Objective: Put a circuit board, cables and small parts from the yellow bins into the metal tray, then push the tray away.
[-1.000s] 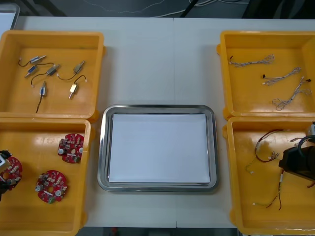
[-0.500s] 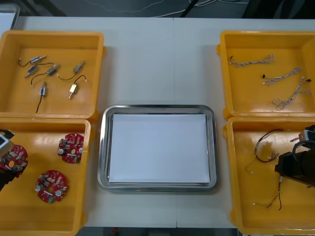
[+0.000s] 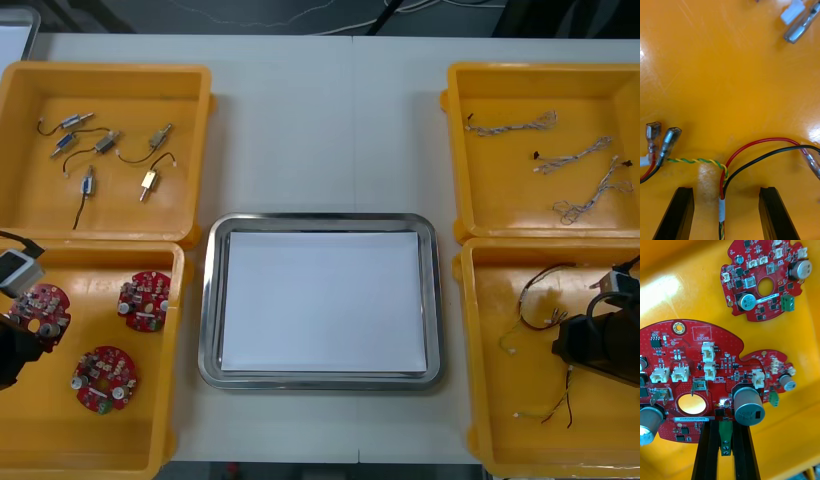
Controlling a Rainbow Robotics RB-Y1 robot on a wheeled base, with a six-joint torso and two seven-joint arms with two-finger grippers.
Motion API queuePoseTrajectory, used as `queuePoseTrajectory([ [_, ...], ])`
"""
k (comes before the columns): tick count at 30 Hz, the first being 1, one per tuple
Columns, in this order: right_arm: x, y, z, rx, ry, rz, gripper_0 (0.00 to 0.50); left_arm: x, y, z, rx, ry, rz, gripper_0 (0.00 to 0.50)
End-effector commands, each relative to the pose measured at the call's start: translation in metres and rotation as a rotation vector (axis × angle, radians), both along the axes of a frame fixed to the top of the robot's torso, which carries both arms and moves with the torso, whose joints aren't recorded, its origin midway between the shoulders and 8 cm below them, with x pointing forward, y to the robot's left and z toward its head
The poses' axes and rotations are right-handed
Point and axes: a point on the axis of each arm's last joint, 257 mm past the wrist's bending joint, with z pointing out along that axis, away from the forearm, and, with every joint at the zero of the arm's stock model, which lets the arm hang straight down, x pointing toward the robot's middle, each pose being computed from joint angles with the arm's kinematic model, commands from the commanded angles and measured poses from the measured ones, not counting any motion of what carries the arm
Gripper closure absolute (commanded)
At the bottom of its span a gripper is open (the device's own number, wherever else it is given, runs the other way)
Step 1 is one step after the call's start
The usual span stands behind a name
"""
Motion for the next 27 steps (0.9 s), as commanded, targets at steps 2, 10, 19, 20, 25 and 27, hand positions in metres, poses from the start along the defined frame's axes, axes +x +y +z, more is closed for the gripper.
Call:
queuePoseTrajectory([
  [2,-0.009,0.008,-0.012,-0.002,0.020,0.039,0.000,0.012,-0.011,0.036,0.020,-0.037,0.111,0.500],
  [10,-0.010,0.012,-0.015,0.005,0.023,0.043,0.000,0.023,-0.048,0.042,-0.008,-0.050,0.152,0.500],
  [19,-0.010,0.012,-0.015,0.004,0.023,0.046,0.500,0.031,-0.080,0.051,0.004,-0.063,0.183,0.500],
  [20,-0.010,0.013,-0.015,0.005,0.021,0.046,0.500,0.032,-0.087,0.051,-0.005,-0.063,0.185,0.500],
  [25,-0.008,0.011,-0.012,0.010,0.013,0.045,0.500,0.036,-0.107,0.053,-0.032,-0.066,0.203,0.500],
  [27,-0.005,0.011,-0.008,0.014,0.002,0.043,0.500,0.038,-0.115,0.053,-0.037,-0.072,0.212,0.500],
])
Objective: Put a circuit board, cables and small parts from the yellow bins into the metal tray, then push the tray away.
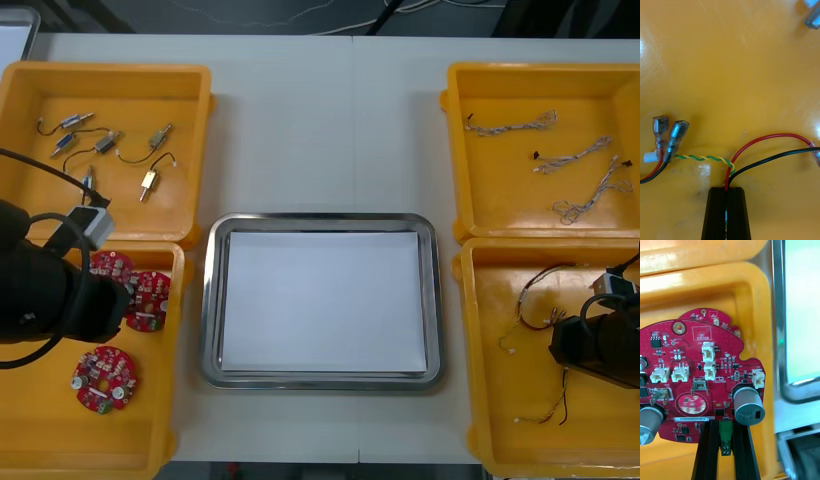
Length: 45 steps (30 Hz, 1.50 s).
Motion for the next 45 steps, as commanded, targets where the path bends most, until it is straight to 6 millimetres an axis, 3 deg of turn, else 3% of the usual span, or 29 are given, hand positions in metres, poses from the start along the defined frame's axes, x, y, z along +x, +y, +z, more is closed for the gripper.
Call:
queuePoseTrajectory([
  [1,-0.004,0.002,-0.001,-0.004,-0.004,0.046,0.500,0.008,-0.012,0.016,0.052,-0.060,-0.041,0.500],
  [12,-0.005,-0.003,0.042,0.000,-0.021,0.029,0.500,0.016,-0.034,0.013,0.067,-0.086,-0.032,0.500],
  [19,-0.005,-0.006,0.071,-0.028,-0.023,0.027,0.500,0.018,-0.059,0.010,0.050,-0.097,-0.025,0.500],
  [28,0.015,-0.014,0.118,-0.098,-0.144,0.025,0.500,0.016,-0.089,0.005,0.020,-0.092,-0.014,0.500],
  [36,0.019,-0.016,0.142,-0.138,-0.208,0.029,0.500,0.014,-0.110,0.000,0.012,-0.087,-0.036,0.500],
  [41,0.027,-0.018,0.173,-0.192,-0.292,0.028,0.500,0.018,-0.129,-0.007,0.003,-0.075,-0.048,0.500],
  [45,0.029,-0.017,0.188,-0.221,-0.328,0.041,0.500,0.023,-0.144,-0.013,-0.010,-0.076,-0.058,0.500],
])
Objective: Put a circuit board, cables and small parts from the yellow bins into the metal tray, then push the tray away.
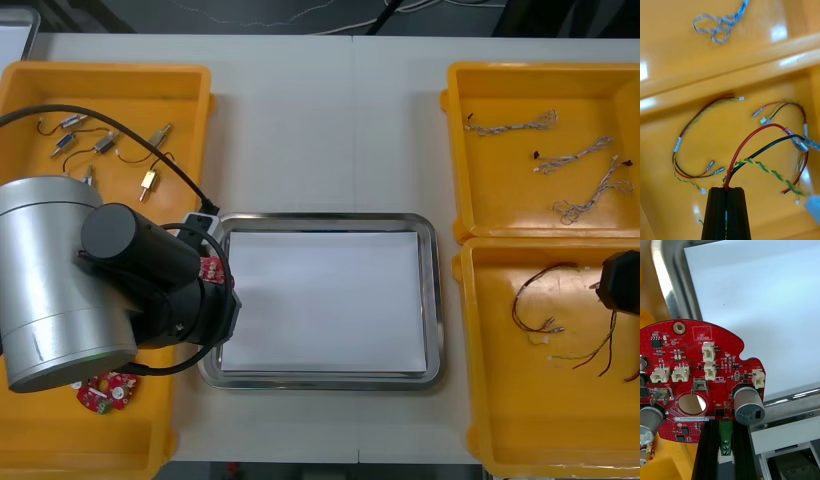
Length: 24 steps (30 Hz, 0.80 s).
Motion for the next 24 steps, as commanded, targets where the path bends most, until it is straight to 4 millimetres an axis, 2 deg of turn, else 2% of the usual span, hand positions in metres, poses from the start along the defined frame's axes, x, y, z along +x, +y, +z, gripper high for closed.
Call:
queuePoseTrajectory([
  [1,0.007,-0.015,0.041,-0.082,-0.093,0.000,0.500,0.010,-0.034,0.004,-0.045,-0.027,-0.013,0.500],
  [8,0.008,-0.013,0.051,-0.104,-0.110,0.023,0.500,0.011,-0.055,-0.008,-0.050,-0.015,-0.041,0.500],
  [15,0.010,-0.007,0.062,-0.121,-0.137,0.055,0.500,0.001,-0.063,-0.018,-0.036,0.011,-0.060,0.500],
  [24,0.022,0.026,0.072,-0.083,-0.162,0.177,0.500,-0.001,-0.069,-0.035,-0.010,0.020,-0.049,0.500],
])
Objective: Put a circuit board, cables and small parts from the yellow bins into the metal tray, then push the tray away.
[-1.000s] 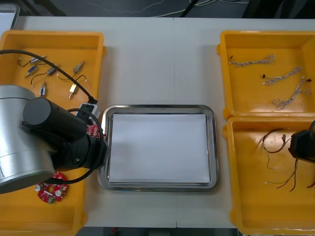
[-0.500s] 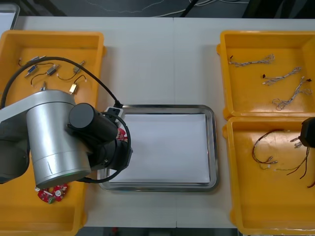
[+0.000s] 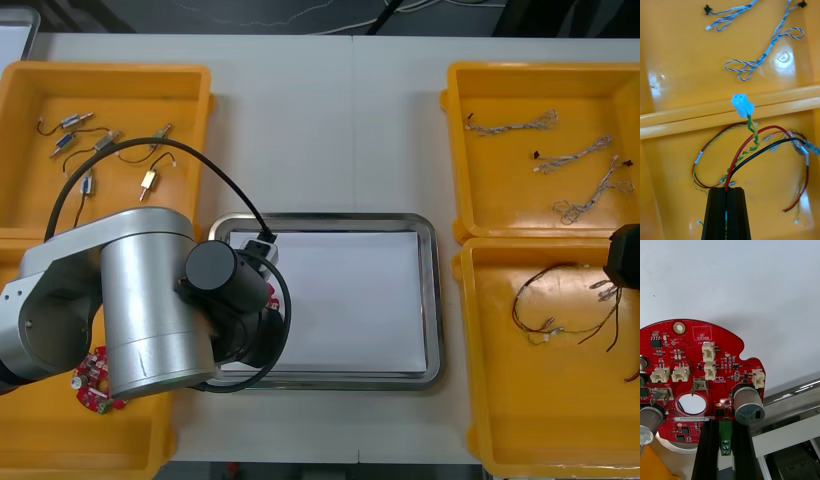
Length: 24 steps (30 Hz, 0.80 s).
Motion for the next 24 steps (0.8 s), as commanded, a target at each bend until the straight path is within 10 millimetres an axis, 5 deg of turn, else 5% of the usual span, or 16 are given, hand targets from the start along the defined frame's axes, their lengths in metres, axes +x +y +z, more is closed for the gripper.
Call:
queuePoseTrajectory([
  [1,0.010,0.013,0.029,-0.054,-0.060,0.090,0.500,0.008,-0.022,0.001,-0.042,-0.027,0.054,0.500],
  [24,0.020,0.064,0.038,-0.108,-0.039,0.322,0.500,0.005,-0.027,-0.029,-0.025,-0.008,0.070,0.500],
])
